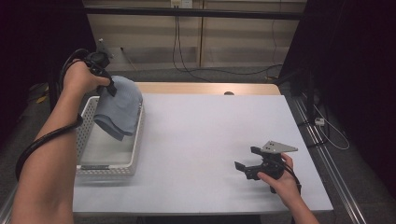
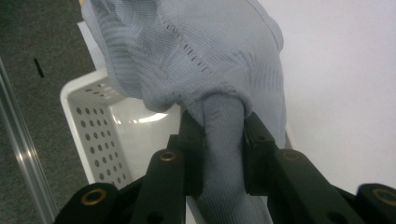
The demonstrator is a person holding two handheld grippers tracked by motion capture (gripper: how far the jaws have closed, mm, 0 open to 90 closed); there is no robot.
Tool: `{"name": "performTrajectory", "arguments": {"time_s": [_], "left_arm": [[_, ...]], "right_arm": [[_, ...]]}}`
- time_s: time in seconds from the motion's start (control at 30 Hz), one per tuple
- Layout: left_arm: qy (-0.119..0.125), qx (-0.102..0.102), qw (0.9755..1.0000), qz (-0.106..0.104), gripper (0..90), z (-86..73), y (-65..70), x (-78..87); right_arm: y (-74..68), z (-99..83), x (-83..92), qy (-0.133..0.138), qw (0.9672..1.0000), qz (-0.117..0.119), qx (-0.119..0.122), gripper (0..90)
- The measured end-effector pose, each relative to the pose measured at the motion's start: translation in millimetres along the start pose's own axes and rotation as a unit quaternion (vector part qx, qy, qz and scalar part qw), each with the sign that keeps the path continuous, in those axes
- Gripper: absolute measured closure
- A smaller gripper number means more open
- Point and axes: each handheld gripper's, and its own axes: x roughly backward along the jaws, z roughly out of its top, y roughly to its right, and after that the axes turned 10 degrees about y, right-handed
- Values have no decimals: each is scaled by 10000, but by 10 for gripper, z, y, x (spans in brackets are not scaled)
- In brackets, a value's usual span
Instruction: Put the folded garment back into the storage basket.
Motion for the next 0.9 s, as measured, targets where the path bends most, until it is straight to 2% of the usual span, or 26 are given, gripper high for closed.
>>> {"name": "performTrajectory", "arguments": {"time_s": [0.57,0.9], "left_arm": [[-162,74,9993,-324,737,-229,7,-100],[-113,127,9990,-405,737,-318,-5,-100]], "right_arm": [[-31,9,-28,5,10000,12,9,54],[-46,18,-38,20,10000,24,-3,54]]}}
